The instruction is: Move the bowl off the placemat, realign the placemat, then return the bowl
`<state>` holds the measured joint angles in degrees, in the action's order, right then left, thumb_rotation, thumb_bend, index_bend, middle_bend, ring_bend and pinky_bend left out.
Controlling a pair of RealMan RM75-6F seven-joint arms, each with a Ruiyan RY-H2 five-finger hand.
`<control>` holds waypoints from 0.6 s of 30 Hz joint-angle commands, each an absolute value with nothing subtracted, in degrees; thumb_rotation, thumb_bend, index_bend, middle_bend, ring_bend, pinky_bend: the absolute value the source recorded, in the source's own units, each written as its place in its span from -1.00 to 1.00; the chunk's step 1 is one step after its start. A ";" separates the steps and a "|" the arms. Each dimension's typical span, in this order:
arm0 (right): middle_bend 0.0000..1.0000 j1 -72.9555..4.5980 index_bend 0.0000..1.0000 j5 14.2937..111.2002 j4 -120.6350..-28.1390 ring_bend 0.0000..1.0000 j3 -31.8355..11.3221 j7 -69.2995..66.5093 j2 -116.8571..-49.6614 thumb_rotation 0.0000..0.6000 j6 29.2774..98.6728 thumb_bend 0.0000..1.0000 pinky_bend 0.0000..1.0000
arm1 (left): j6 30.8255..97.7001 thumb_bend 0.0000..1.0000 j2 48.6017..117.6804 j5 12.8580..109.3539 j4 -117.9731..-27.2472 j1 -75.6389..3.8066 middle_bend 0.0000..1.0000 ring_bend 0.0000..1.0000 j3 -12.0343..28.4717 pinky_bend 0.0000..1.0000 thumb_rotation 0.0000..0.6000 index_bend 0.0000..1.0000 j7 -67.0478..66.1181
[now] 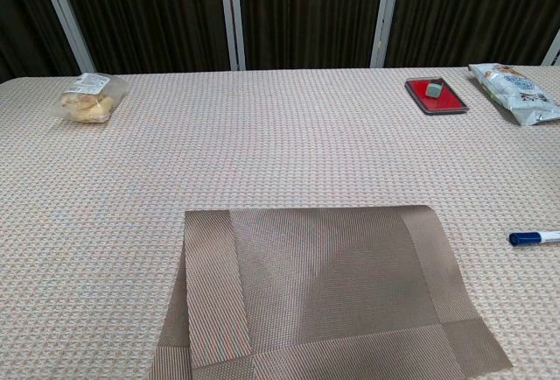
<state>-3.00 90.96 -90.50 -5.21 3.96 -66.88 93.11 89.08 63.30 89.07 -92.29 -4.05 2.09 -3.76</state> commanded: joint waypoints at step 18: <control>-1.00 -3.38 -1.00 89.02 -90.28 -1.00 -5.66 3.42 -66.76 1.00 91.33 -1.00 -1.00 | 80.73 -1.00 68.16 105.42 -87.88 -12.91 -1.00 -1.00 -3.03 -1.00 1.00 -0.98 1.45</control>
<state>-3.22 89.45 -90.61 -5.56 3.24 -66.59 91.77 83.91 65.91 100.99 -89.12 -9.46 -1.49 1.11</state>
